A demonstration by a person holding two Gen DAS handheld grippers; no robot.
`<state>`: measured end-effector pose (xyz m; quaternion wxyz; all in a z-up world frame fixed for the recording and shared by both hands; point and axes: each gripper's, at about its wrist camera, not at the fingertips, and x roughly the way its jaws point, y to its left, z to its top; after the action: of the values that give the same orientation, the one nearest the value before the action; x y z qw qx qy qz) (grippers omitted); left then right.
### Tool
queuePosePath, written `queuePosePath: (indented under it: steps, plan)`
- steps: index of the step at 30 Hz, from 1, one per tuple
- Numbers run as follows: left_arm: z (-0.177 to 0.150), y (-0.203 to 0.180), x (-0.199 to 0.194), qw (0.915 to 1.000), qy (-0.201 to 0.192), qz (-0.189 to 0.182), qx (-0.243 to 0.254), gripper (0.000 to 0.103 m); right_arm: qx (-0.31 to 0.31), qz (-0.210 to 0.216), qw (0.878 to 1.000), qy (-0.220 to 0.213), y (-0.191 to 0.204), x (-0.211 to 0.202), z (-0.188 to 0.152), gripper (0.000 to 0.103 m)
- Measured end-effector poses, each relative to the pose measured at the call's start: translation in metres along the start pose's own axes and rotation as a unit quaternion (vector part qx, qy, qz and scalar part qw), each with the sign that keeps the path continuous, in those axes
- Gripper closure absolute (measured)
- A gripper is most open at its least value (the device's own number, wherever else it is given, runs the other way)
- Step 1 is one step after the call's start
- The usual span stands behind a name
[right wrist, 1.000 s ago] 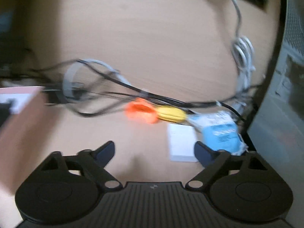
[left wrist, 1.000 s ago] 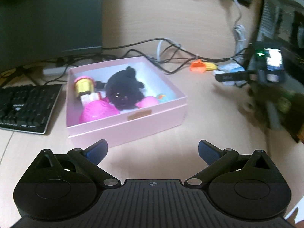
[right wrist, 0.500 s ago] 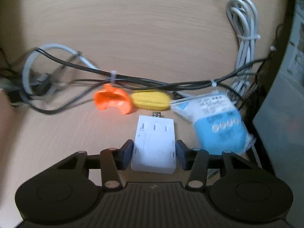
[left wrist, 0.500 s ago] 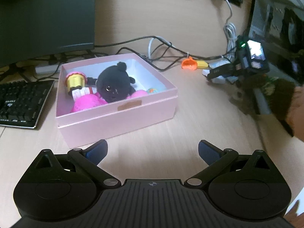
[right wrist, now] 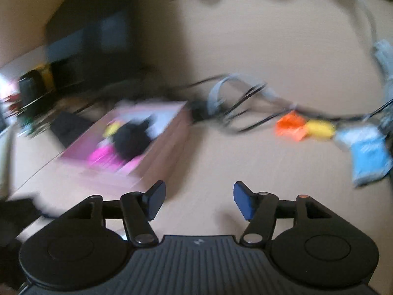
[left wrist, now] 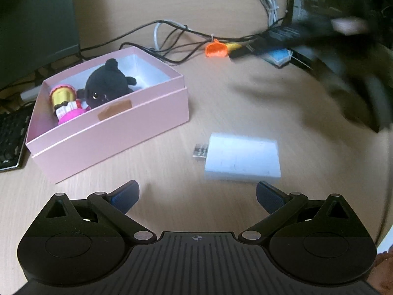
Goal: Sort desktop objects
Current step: 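Set the white card reader on the desk in front of the left gripper, then grasp the yellow corn toy with the right gripper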
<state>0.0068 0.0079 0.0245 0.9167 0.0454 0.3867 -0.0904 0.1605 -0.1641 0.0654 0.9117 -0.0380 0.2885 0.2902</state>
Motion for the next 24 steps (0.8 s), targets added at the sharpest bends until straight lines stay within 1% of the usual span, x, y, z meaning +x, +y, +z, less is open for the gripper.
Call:
queuePosePath:
  steps: [1, 3, 5, 8, 10, 12, 13, 14, 15, 16, 18, 20, 22, 24]
  plan:
    - [-0.001, 0.001, -0.001, 1.0000, 0.002, 0.000, 0.001, 0.000, -0.008, -0.031, 0.999, -0.008, -0.005, 0.013, 0.007, 0.041]
    - [-0.003, 0.007, -0.005, 1.0000, 0.002, 0.006, -0.001, 0.000, -0.031, -0.106, 0.994, -0.014, -0.016, 0.050, 0.023, 0.039]
    - [-0.004, 0.015, -0.012, 0.9999, -0.001, 0.014, -0.009, 0.000, -0.029, -0.147, 0.989, -0.004, -0.030, 0.082, 0.035, 0.034]
    - [-0.005, 0.033, -0.025, 0.9989, -0.007, 0.034, -0.032, 0.000, 0.005, -0.169, 0.985, 0.029, -0.051, 0.131, 0.048, 0.034]
    - [-0.008, 0.047, -0.033, 0.9976, -0.010, 0.048, -0.049, 0.000, 0.020, -0.190, 0.981, 0.039, -0.059, 0.153, 0.049, 0.034]
    - [-0.010, 0.058, -0.038, 0.9959, -0.011, 0.061, -0.067, 0.000, 0.031, -0.208, 0.977, 0.041, -0.063, 0.167, 0.050, 0.034]
    - [-0.011, 0.062, -0.040, 0.9951, -0.011, 0.065, -0.074, 0.000, 0.034, -0.210, 0.976, 0.042, -0.066, 0.173, 0.051, 0.034]
    - [-0.012, 0.066, -0.041, 0.9944, -0.010, 0.067, -0.080, 0.000, 0.034, -0.211, 0.976, 0.047, -0.067, 0.177, 0.051, 0.041]
    - [-0.013, 0.068, -0.040, 0.9941, -0.009, 0.068, -0.083, 0.000, 0.035, -0.210, 0.976, 0.050, -0.068, 0.178, 0.051, 0.049]
    - [-0.013, 0.069, -0.040, 0.9941, -0.009, 0.067, -0.085, 0.000, 0.038, -0.202, 0.977, 0.050, -0.069, 0.176, 0.050, 0.064]
    - [-0.014, 0.068, -0.040, 0.9949, -0.009, 0.057, -0.083, 0.000, 0.055, -0.190, 0.979, 0.052, -0.071, 0.164, 0.046, 0.077]
    - [-0.014, 0.063, -0.037, 0.9963, -0.007, 0.043, -0.075, 0.000, 0.061, -0.175, 0.982, 0.042, -0.070, 0.143, 0.039, 0.084]
    - [-0.012, 0.056, -0.031, 0.9974, -0.006, 0.030, -0.066, 0.000, 0.053, -0.163, 0.985, 0.036, -0.064, 0.120, 0.029, 0.087]
    - [-0.009, 0.045, -0.024, 0.9982, -0.007, 0.014, -0.057, 0.000, 0.043, -0.146, 0.988, 0.028, -0.058, 0.088, 0.016, 0.087]
